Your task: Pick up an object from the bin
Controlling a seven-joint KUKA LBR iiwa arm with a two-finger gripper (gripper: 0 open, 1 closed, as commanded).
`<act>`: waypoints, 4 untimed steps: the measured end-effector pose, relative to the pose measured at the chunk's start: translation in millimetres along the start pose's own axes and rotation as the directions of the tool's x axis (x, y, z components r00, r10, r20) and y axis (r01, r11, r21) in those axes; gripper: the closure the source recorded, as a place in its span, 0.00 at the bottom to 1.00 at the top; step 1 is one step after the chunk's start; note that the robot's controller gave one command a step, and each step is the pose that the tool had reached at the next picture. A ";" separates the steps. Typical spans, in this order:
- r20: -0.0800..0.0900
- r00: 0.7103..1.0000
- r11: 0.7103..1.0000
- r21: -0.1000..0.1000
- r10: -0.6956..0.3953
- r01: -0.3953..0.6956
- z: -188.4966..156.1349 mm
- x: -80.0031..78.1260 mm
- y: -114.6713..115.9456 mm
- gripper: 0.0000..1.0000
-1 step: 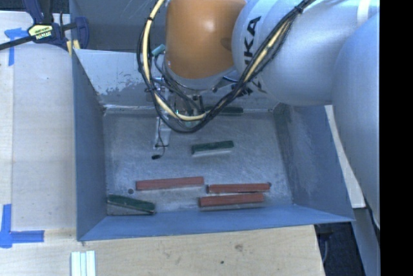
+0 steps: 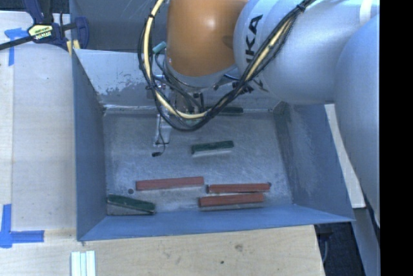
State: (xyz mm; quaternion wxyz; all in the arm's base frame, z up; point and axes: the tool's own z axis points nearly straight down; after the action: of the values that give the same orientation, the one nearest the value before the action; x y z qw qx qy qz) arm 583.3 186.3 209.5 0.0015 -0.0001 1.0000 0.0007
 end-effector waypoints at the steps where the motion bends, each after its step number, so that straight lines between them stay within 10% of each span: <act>1: 0.006 1.000 1.000 -0.001 -0.025 0.025 46.5 17.0 -3.2 0.00; 2: 0.001 1.000 1.000 0.000 0.003 -0.003 116.5 74.0 -14.3 0.00; 3: 0.000 0.993 0.993 0.001 -0.115 0.115 138.8 45.3 -29.5 1.00; 4: 0.000 0.993 0.993 0.000 -0.115 0.115 138.9 45.5 -29.4 1.00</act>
Offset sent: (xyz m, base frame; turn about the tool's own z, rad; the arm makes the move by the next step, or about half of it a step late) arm -0.0874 -0.0172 -0.1312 0.0148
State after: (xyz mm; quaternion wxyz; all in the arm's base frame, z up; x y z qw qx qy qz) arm 538.2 157.1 70.4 0.0015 -0.0576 0.9983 0.0003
